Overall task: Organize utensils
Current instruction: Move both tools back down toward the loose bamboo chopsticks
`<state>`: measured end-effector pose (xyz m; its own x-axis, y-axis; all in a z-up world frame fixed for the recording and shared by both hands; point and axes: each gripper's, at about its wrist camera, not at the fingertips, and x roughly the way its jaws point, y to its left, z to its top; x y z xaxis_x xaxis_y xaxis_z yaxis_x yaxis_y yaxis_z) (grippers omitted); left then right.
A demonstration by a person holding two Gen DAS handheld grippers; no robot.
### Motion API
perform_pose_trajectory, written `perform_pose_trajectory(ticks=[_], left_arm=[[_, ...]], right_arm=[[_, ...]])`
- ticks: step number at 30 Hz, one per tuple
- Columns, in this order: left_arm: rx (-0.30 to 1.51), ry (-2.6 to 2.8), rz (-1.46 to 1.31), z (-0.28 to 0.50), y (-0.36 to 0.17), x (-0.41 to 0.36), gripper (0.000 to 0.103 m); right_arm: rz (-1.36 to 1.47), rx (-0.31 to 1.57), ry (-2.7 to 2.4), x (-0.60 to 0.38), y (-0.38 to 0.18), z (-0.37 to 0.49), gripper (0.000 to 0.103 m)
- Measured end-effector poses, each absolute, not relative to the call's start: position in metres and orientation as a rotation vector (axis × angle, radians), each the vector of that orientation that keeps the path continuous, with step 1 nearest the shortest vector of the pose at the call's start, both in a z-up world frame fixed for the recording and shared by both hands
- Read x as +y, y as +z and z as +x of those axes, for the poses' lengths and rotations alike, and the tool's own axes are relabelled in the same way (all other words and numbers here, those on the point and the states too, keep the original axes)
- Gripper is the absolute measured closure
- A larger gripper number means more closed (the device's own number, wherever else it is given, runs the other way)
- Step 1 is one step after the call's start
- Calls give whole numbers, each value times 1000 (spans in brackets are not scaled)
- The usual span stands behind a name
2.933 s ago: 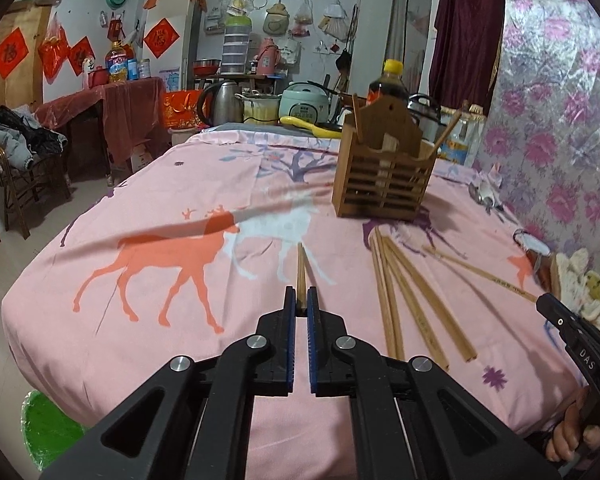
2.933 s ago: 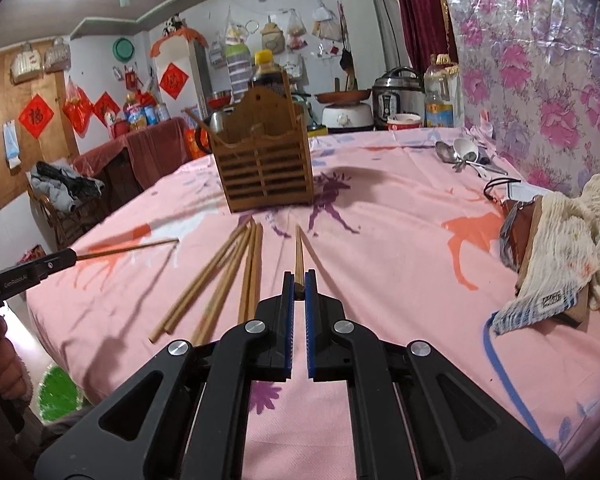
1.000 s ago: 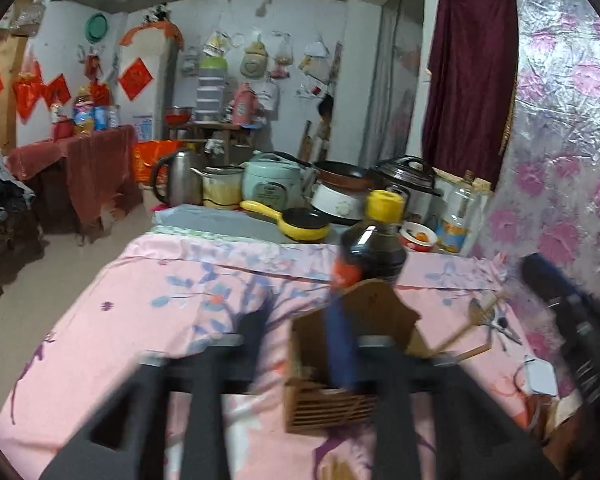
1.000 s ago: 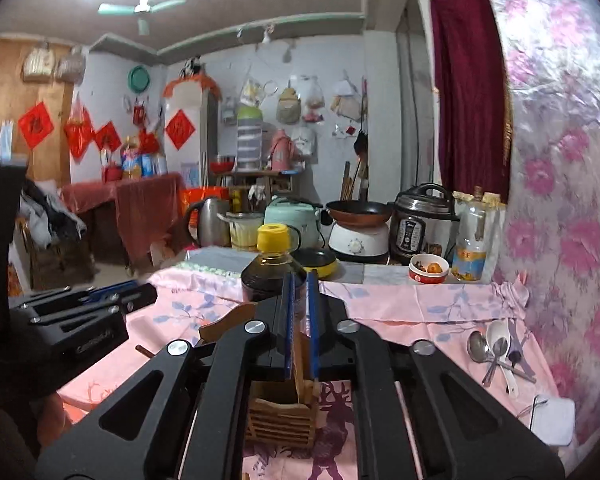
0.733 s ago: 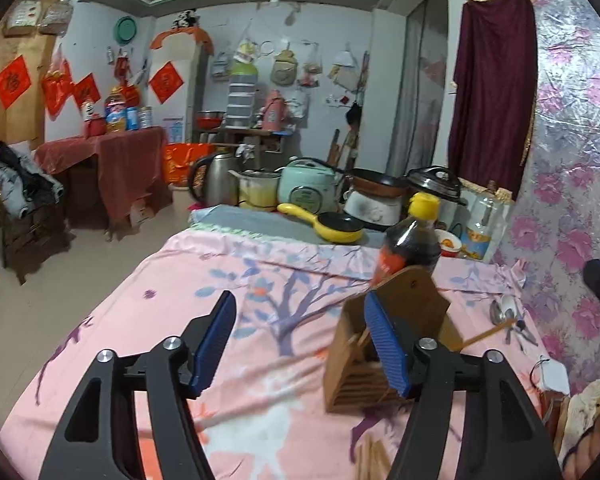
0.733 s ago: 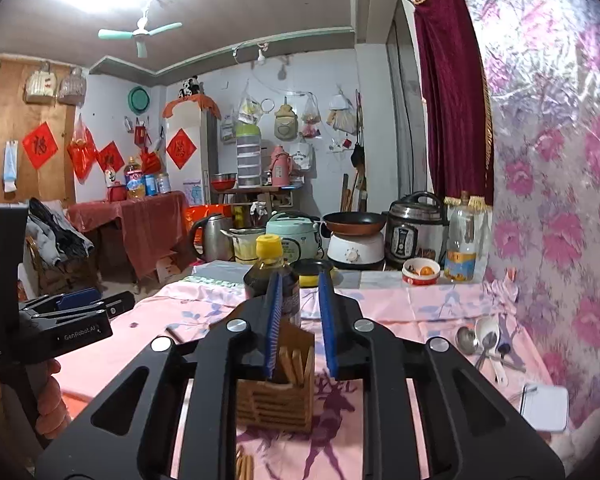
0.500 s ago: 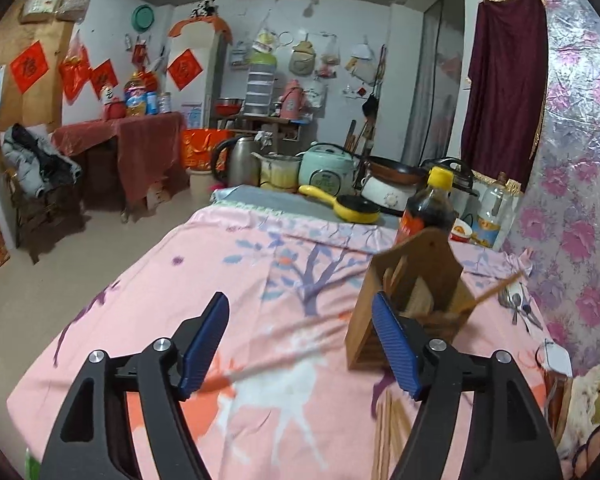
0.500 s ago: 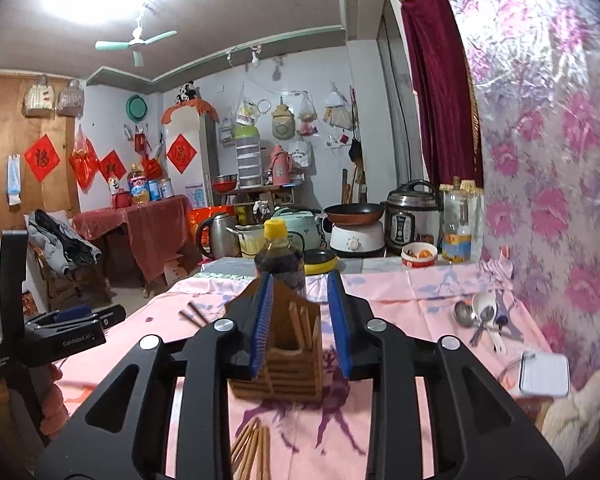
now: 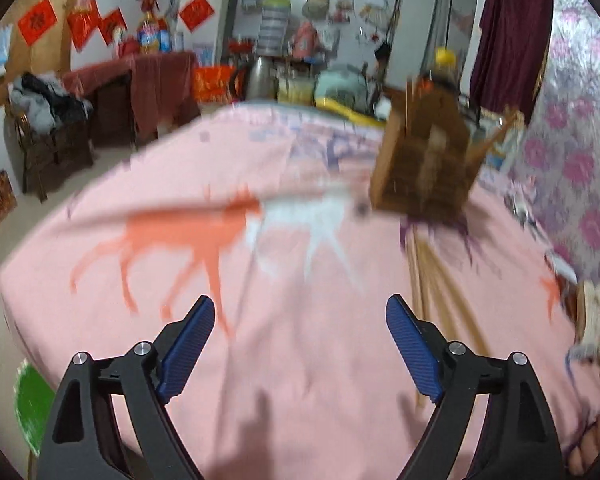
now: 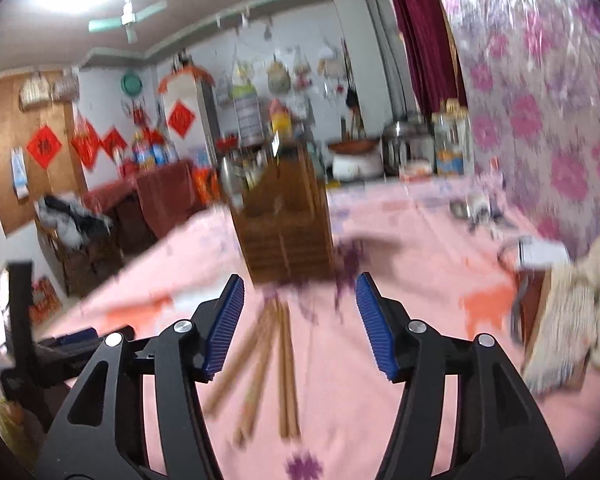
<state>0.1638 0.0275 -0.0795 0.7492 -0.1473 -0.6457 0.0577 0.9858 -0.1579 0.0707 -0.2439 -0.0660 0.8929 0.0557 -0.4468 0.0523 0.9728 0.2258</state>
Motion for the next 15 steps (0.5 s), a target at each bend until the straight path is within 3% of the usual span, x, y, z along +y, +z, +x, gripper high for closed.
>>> perform_pose_trajectory(ticks=[6,15], left_arm=[[774,-103,-21,149,-121,19,17],[753,-58,35,152,-133,16,5]], right_arm=[[172,657,-23,-242,-135,64,45],[149,728,34,-230,-152,64,45]])
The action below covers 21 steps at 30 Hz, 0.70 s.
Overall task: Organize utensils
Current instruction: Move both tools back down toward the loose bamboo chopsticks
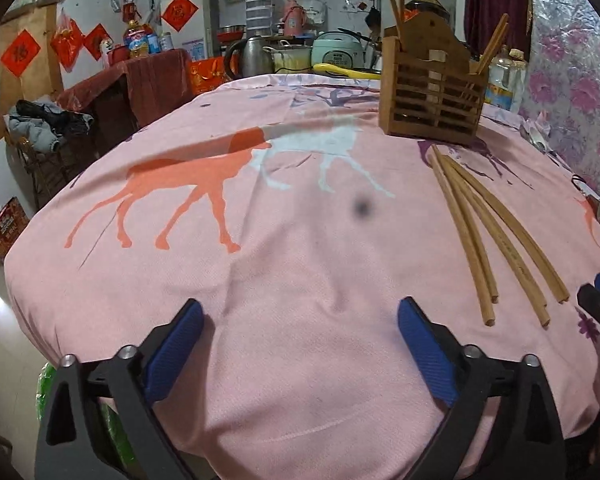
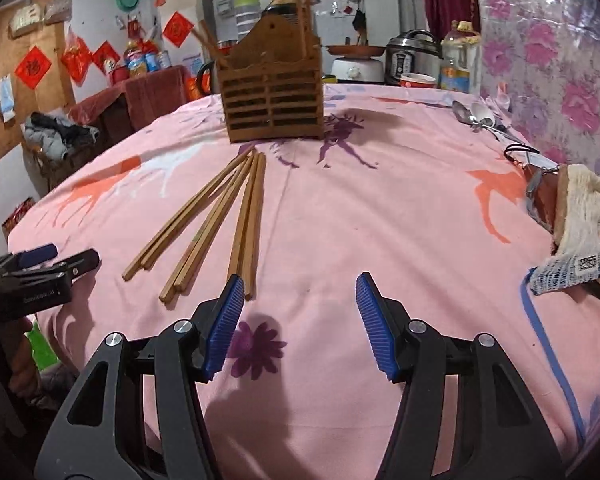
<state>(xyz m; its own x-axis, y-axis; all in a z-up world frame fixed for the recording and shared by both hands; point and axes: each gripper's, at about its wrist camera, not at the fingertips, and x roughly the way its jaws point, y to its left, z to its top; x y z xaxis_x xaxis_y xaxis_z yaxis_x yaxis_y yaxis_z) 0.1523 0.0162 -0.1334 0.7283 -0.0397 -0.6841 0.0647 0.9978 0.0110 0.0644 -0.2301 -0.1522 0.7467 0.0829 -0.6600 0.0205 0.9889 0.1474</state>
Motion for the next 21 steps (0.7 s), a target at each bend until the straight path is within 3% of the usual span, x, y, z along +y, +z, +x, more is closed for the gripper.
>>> perform_pose_trajectory(ticks=[10,16,21], left_arm=[[738,-48,39,152,-134,15,4],[737,-47,39,151,-134,15,4],[737,-47,39,151,-134,14,4]], right_arm=[[87,737,32,-216,-157,68,46],[116,736,-18,-227,-157,71,61],[114,729,10,-224,-156,70,60]])
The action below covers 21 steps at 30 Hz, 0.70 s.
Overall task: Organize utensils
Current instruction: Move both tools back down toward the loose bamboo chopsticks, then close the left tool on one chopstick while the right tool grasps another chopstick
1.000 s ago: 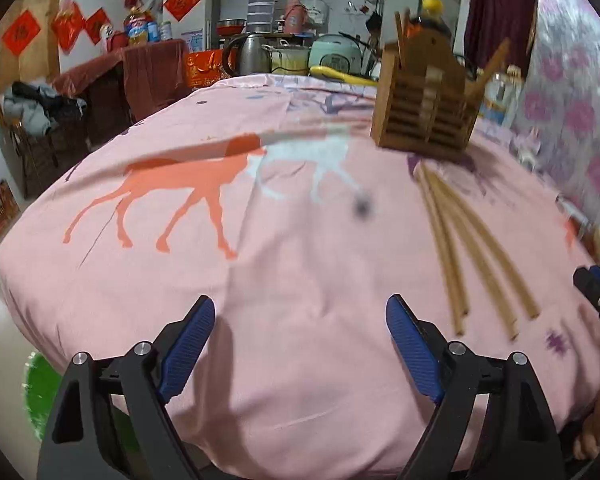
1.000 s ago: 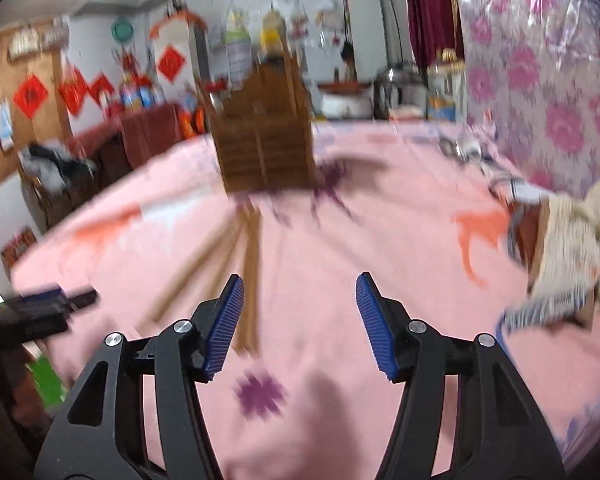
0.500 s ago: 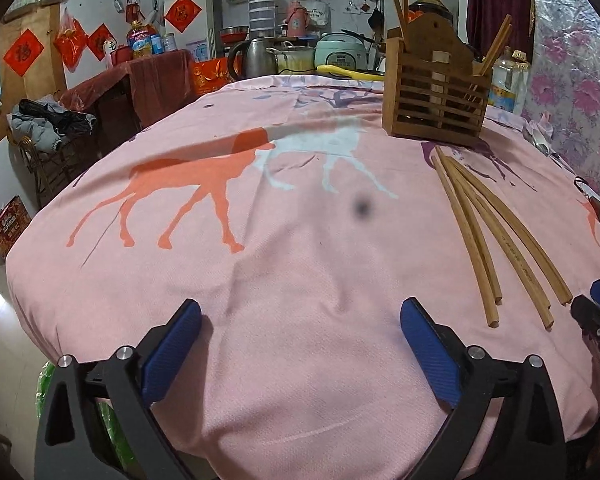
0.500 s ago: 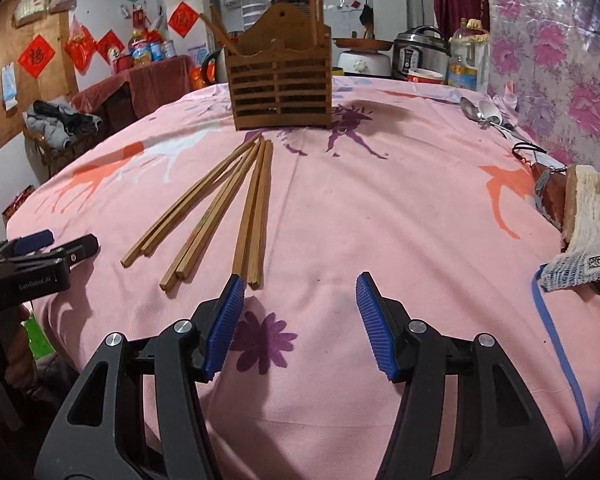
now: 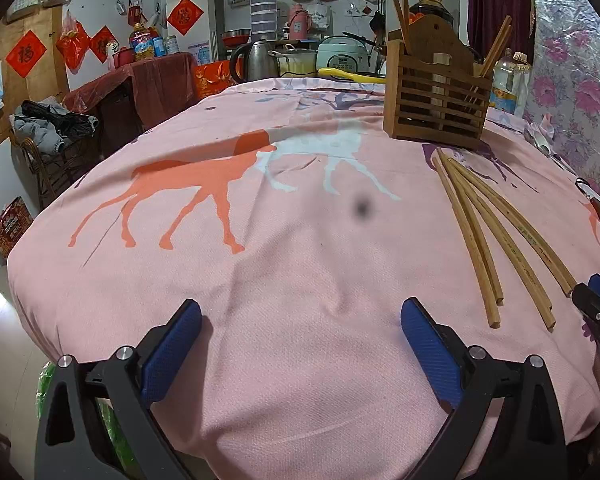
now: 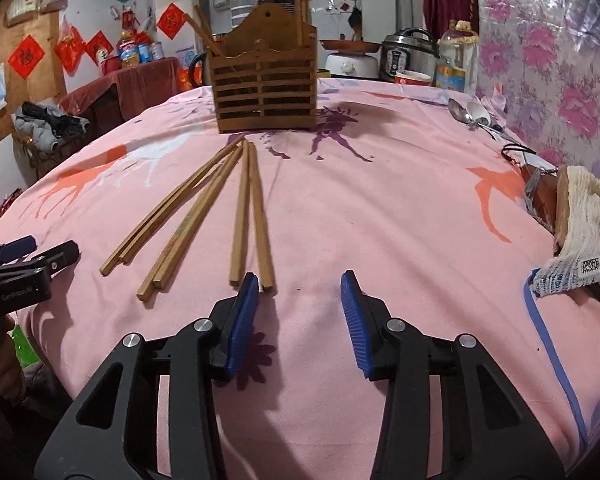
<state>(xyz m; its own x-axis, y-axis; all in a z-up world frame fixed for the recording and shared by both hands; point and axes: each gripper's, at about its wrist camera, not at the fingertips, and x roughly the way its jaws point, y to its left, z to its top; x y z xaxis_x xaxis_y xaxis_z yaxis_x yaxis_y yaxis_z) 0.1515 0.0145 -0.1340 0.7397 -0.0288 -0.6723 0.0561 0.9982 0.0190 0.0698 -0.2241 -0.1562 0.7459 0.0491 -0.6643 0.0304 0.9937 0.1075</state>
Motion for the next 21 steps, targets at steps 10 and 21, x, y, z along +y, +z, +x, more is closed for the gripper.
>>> perform_pose_trajectory(ticks=[10,21], left_arm=[[734,-45,39,151,-134,14,4],[702,-179,68,136,-128,-3,6]], right_arm=[[90,723,71,-213,-157,80,96],[175,732,-1,-239,-160,82,96]])
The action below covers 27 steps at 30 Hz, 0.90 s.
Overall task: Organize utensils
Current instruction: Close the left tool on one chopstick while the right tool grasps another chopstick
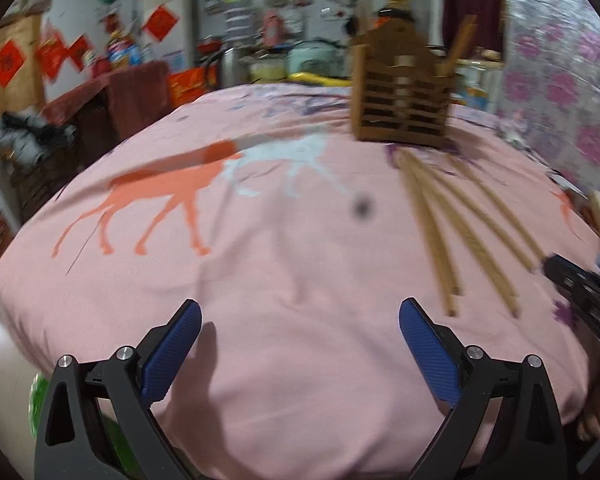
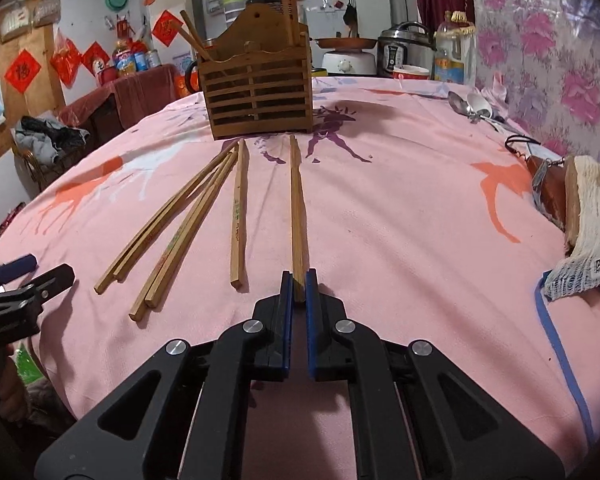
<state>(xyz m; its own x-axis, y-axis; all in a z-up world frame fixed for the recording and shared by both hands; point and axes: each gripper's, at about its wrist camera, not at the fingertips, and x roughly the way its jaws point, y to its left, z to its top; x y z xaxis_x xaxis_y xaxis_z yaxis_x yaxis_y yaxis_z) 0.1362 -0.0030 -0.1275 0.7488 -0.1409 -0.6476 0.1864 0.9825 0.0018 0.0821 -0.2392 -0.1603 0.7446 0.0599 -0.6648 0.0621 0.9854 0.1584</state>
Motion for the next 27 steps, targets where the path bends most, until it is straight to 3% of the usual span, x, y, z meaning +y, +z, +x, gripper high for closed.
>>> perform_pose_trajectory(ticks=[4,7,10,15,18,27], left_arm=[[693,-271,98,128,-127,-20,8],[721,-314,128,131,-132,-33,26],[719,-328,139,136,-133,-42,35],[728,-353,134,145,-132,-53,66],[721,-343,148,145,-131,-54,96],[741,-194,66,154,-129,-1,93]], right_arm=[[189,734,6,-242,-161,82,96],[186,734,5,-243,-161,82,96],[187,734,5,-240,-161,82,95],[186,734,5,-241,-161,82,95],[186,734,6,-240,-161,82,95],[188,734,7,-241,-162,82,95]])
